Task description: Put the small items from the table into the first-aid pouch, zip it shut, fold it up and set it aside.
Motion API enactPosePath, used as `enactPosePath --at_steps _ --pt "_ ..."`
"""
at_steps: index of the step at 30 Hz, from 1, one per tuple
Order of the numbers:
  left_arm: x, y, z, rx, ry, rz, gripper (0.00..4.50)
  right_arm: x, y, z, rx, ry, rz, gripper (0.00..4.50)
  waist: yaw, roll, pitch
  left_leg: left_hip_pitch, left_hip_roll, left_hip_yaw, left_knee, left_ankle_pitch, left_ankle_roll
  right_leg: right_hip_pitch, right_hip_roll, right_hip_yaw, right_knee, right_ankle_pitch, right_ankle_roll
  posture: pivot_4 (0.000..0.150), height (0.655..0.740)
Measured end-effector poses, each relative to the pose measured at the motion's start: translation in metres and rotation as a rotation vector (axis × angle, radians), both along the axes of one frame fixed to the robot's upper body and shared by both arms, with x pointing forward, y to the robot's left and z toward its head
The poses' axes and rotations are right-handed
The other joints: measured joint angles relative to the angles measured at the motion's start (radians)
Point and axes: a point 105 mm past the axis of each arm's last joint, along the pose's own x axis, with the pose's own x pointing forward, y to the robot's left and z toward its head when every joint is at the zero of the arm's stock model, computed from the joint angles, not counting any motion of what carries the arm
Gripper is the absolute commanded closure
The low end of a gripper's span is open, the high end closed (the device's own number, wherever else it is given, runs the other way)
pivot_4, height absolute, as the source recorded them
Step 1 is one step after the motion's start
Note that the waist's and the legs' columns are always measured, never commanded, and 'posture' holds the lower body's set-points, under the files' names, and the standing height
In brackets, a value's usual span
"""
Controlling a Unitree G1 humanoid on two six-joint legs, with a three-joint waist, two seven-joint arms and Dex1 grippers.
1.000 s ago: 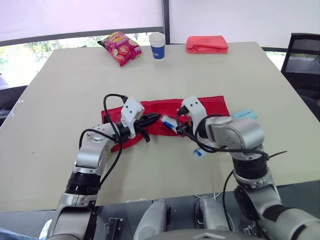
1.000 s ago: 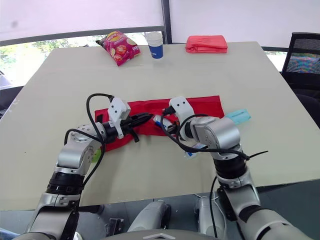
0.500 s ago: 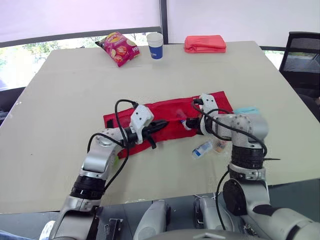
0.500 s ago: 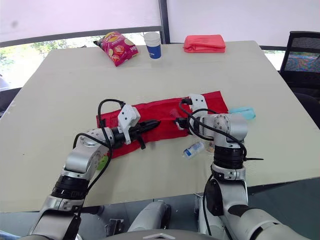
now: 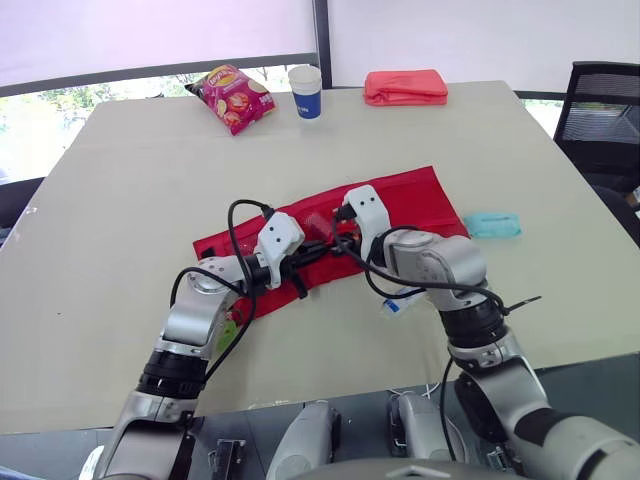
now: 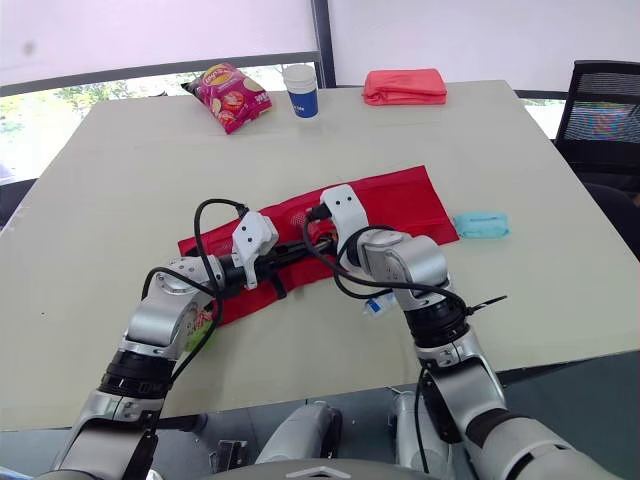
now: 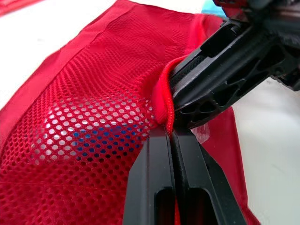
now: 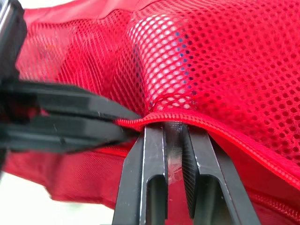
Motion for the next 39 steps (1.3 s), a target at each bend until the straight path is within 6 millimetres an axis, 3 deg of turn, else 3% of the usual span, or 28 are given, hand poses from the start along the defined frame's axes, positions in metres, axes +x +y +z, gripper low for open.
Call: enactPosePath --at_steps 10,12,13,14,15,17,20,25,29,32,35,37,39 --pt "0.002 0.001 0.002 0.013 -0.023 -0.011 4.5 -0.009 0.009 -0.004 0.051 0.093 0.026 4.42 -0.001 0.0 0.0 0.0 0.002 0.0 0.0 0.0 0.0 0.0 -0.001 0.0 0.0 0.0 0.0 0.15 0.7395" --pt "0.002 0.001 0.002 0.012 -0.028 -0.011 4.5 -0.009 0.009 -0.004 0.057 0.095 0.024 3.51 0.0 0.0 0.0 0.0 0.001 0.0 0.0 0.0 0.0 0.0 -0.001 0.0 0.0 0.0 0.0 0.15 0.7395" --pt "0.002 0.001 0.003 0.012 -0.03 -0.01 4.5 -0.008 0.009 -0.004 0.059 0.097 0.024 3.41 0.0 0.0 0.0 0.0 0.001 0.0 0.0 0.0 0.0 0.0 -0.001 0.0 0.0 0.0 0.0 0.15 0.7395" --pt "0.002 0.002 0.003 0.011 -0.033 -0.007 4.5 -0.008 0.009 -0.004 0.067 0.102 0.027 2.69 0.0 0.0 0.0 0.0 0.001 0.0 0.0 0.0 0.001 0.0 -0.001 0.0 0.0 0.0 0.0 0.15 0.7395" --pt "0.002 0.002 0.003 0.011 -0.033 -0.007 4.5 -0.009 0.009 -0.004 0.068 0.102 0.029 2.57 -0.001 0.0 0.0 0.0 0.001 0.0 0.0 -0.001 0.001 0.0 -0.001 0.0 0.0 0.0 0.0 0.15 0.7395" --pt "0.003 0.002 0.004 0.011 -0.037 -0.009 4.5 -0.009 0.009 -0.003 0.074 0.103 0.039 1.61 0.0 0.0 0.0 0.0 0.001 0.0 0.0 0.0 0.001 0.0 -0.001 0.0 0.0 0.0 0.0 0.15 0.7395" --pt "0.003 0.002 0.003 0.011 -0.034 -0.014 4.5 -0.007 0.0 -0.003 0.072 0.093 0.052 1.56 0.0 0.0 0.0 0.0 0.001 0.0 0.0 0.0 0.0 0.0 -0.001 0.0 0.0 0.0 0.0 0.15 0.7395" --pt "0.004 0.007 -0.003 0.024 -0.006 -0.028 4.5 -0.013 -0.018 0.016 0.098 -0.011 0.169 1.56 0.001 0.0 0.0 0.0 0.001 -0.001 0.0 -0.002 0.003 0.0 -0.001 -0.001 0.0 0.0 0.0 0.15 0.7395" --pt "0.006 0.009 -0.002 0.031 0.0 -0.045 4.5 -0.02 -0.026 0.013 0.059 -0.069 0.24 1.56 -0.001 0.0 0.0 0.0 0.002 -0.001 0.0 -0.002 0.003 0.0 -0.001 -0.001 0.0 0.0 0.0 0.15 0.7395" --pt "0.007 0.012 -0.003 0.033 0.021 -0.059 4.5 -0.022 -0.034 0.011 0.023 -0.132 0.275 2.32 0.0 0.0 0.0 0.0 0.001 0.0 0.0 -0.002 0.003 0.0 -0.001 -0.001 0.0 0.0 0.0 0.15 0.7395" --pt "0.007 0.011 -0.002 0.009 0.048 -0.089 4.5 -0.021 -0.042 0.006 -0.022 -0.203 0.301 3.77 0.001 0.0 0.0 0.0 0.001 0.0 0.0 -0.002 0.003 0.0 -0.001 -0.001 -0.001 0.0 0.001 0.15 0.7395" --pt "0.006 0.01 -0.002 0.0 0.065 -0.109 4.5 -0.019 -0.044 0.005 -0.046 -0.249 0.312 4.47 0.0 0.0 0.0 0.0 0.002 0.0 0.0 -0.001 0.002 0.0 -0.001 -0.001 -0.001 0.0 0.001 0.15 0.7395" --pt "0.005 0.011 -0.004 -0.001 0.078 -0.12 4.5 -0.017 -0.043 0.005 -0.056 -0.276 0.318 4.47 0.0 0.0 0.0 0.0 0.002 0.0 0.0 0.0 0.0 0.0 -0.001 -0.001 -0.001 0.0 0.001 0.15 0.7395"
